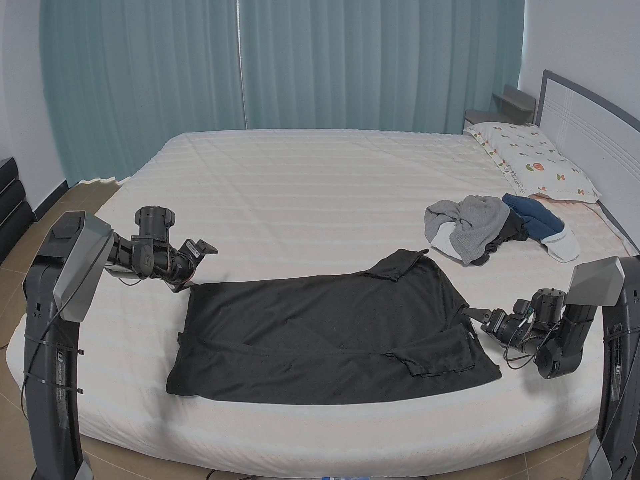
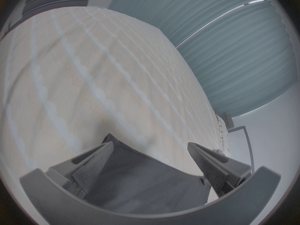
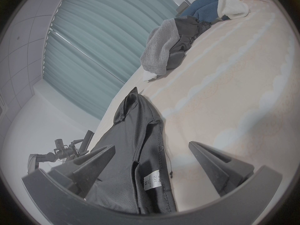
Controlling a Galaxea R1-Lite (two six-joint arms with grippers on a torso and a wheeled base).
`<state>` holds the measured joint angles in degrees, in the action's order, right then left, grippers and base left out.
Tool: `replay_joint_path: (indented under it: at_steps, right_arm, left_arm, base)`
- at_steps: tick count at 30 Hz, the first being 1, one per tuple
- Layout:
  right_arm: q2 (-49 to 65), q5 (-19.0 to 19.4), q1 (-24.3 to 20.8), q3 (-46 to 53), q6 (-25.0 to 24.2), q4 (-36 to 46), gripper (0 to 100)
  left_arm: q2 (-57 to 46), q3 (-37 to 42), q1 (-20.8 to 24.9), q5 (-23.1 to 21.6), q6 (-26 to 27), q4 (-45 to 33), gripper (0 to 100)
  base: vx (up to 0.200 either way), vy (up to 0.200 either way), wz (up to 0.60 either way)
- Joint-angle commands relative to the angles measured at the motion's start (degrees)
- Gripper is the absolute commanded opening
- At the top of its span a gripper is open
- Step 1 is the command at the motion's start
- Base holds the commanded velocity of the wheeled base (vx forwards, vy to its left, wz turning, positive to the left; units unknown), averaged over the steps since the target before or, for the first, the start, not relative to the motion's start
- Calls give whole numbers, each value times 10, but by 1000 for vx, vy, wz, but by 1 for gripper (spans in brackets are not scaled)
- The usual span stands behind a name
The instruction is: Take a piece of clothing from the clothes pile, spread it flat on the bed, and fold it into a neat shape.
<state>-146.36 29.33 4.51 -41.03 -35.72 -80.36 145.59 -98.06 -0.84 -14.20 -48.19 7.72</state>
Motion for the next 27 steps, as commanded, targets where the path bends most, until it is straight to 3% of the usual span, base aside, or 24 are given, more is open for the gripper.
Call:
replay_joint_path:
  at_steps: [1,5,14,25,26,27]
  right_arm:
    - [-3,0,-2,1,0,1,100]
    - [-3,0,-3,1,-1,1,100]
    - [-3,0,-3,1,-1,1,100]
    - [-3,0,-2,0,-1,0,100]
    - [-3,0,-2,0,-1,0,100]
    - [-2,0,-3,1,-1,1,100]
  left_arm:
    - [34,-1,-4,9,2,21,100]
    - [48,6,-5,46,2,75,100]
    - [37,63,-3,39,29,115,100]
    - [36,62,-2,40,42,118,100]
    - [36,62,-2,40,42,118,0]
    - [36,65,-4,38,43,118,0]
  base:
    - [0,0,0]
    - [0,0,0]
    - [0,0,0]
    - [0,0,0]
    - [0,0,0]
    - [0,0,0]
